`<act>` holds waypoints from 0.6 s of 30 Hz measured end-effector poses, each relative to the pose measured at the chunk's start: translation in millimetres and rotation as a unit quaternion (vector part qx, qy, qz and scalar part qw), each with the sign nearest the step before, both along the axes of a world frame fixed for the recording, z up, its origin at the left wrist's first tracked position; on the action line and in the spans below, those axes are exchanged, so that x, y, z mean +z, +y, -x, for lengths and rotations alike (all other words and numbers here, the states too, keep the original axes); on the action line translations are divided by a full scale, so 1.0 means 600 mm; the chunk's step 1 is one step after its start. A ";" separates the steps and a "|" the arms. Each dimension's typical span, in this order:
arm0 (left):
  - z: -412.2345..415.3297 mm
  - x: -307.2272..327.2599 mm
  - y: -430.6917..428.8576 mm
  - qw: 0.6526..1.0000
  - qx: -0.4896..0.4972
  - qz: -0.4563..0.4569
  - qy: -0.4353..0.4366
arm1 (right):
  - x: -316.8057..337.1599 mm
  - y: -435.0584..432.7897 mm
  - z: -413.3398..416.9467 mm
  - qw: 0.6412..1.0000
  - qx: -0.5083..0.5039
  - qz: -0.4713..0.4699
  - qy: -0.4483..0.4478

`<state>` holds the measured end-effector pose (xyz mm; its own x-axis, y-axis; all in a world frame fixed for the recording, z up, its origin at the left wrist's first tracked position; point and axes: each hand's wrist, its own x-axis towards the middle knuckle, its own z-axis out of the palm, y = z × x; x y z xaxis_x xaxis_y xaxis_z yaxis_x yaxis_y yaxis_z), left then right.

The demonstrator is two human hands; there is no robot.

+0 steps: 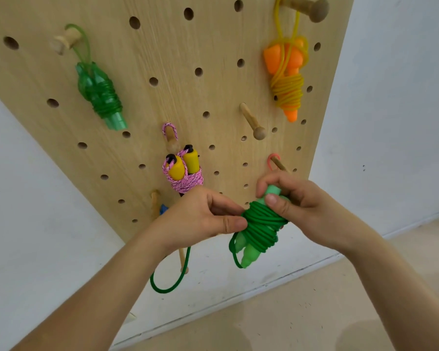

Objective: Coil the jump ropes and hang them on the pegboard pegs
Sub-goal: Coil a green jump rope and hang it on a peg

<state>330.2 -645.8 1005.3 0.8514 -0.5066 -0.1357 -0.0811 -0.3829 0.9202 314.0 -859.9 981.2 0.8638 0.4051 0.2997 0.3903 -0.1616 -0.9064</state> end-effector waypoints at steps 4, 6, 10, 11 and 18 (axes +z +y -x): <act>0.000 -0.016 -0.001 0.995 0.044 -0.063 -0.061 | -0.011 -0.006 0.011 0.992 0.005 0.105 0.066; 0.009 -0.018 -0.007 0.979 0.059 -0.138 -0.141 | -0.010 -0.004 0.021 0.969 -0.035 0.239 0.044; 0.024 -0.022 -0.022 0.855 0.023 -0.291 -0.428 | -0.024 0.026 0.031 0.897 -0.148 0.388 -0.149; 0.026 -0.021 -0.024 0.826 0.013 -0.306 -0.473 | -0.027 0.030 0.031 0.886 -0.164 0.397 -0.173; 0.042 -0.035 -0.031 0.770 -0.034 -0.354 -0.529 | -0.012 0.049 0.039 0.840 -0.166 0.473 -0.208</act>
<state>304.7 -664.6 984.5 0.6494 -0.6728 0.3545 -0.6847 -0.7201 -0.1123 290.6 -830.5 974.2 0.8769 0.3885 0.2831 0.4316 -0.8956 -0.1078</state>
